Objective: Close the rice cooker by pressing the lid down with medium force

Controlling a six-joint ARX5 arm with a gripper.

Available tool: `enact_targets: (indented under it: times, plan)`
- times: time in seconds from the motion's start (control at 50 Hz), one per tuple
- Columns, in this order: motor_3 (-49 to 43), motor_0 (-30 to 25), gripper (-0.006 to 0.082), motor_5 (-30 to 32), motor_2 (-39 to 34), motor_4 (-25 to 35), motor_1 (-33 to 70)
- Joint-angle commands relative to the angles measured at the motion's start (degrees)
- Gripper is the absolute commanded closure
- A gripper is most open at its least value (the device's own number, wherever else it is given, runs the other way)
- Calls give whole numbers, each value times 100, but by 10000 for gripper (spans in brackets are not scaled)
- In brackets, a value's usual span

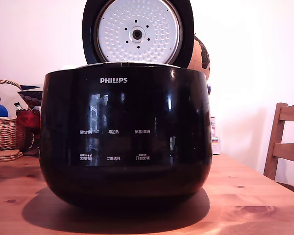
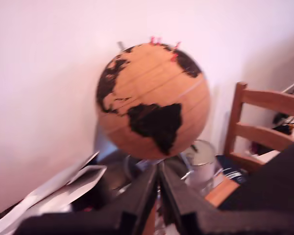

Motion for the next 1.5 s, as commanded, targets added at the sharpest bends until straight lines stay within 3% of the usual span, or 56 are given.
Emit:
enact_targets:
  times: [0.0, 0.46, 0.76, 1.14, 1.48]
  plan:
    - [63, -109, 789, -44, 4, 22, 46]
    - [284, -264, 789, -90, 4, -2, 570]
    - [553, -70, 789, -623, 4, 372, 719]
    - [-461, -11, 789, -872, 74, 1224, 752]
    - [-2330, -7, 788, -824, 466, 1895, 752]
